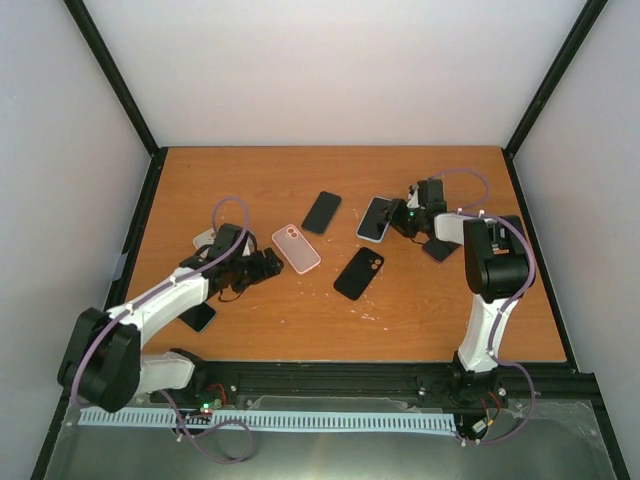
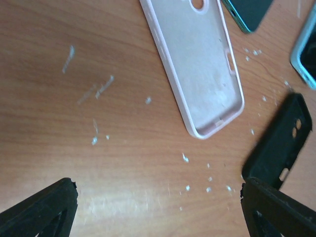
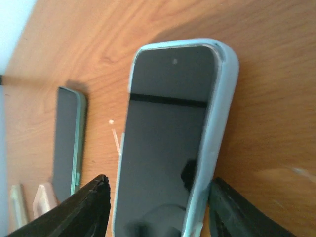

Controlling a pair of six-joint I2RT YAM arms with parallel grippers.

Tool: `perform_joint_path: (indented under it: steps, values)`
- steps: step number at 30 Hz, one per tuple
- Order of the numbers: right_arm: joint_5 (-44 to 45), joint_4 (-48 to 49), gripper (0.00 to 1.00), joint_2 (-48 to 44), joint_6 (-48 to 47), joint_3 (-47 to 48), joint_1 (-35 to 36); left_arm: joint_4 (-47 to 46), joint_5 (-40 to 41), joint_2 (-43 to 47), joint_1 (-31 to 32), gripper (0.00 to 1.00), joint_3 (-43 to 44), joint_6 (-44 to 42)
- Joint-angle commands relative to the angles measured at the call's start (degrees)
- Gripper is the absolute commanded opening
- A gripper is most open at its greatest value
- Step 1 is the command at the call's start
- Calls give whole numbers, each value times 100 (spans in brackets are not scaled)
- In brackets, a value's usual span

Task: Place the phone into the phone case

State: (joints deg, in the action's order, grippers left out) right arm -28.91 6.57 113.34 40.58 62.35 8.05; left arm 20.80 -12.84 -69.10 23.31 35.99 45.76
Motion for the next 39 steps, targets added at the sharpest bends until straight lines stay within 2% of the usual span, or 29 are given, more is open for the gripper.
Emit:
perform_joint_path:
  steps: [1, 4, 9, 11, 15, 17, 21, 26, 33, 39]
  values:
    - [745, -1540, 58, -470, -206, 363, 3, -267, 734, -464, -71, 91, 554, -65]
    - [1297, -2329, 66, -687, -166, 540, 18, -142, 1176, -905, -139, 89, 910, -112]
    - [2064, -3095, 70, -840, -58, 791, 198, -351, 1210, -1250, -177, 86, 1165, -226]
    - [2665, -3570, 70, -832, -37, 948, 220, -427, 1165, -1272, -187, 86, 1179, -230]
    - [4436, -4155, 74, -833, 113, 1033, 167, -543, 881, -1161, -187, 89, 1103, -318]
    - [4729, -4407, 78, -778, 232, 1069, 16, -537, 833, -1128, -187, 91, 1062, -420]
    - [4735, -4550, 86, -765, 458, 1031, -267, -470, 797, -1175, -186, 92, 1059, -531]
    - [4700, -4535, 90, -614, 830, 981, -395, -671, 572, -1102, -187, 92, 869, -508]
    - [4608, -4434, 91, -295, 997, 1072, -458, -587, 473, -1039, -187, 92, 839, -599]
    - [4546, -4441, 91, -203, 1080, 1052, -530, -799, -114, -970, -187, 92, 574, -704]
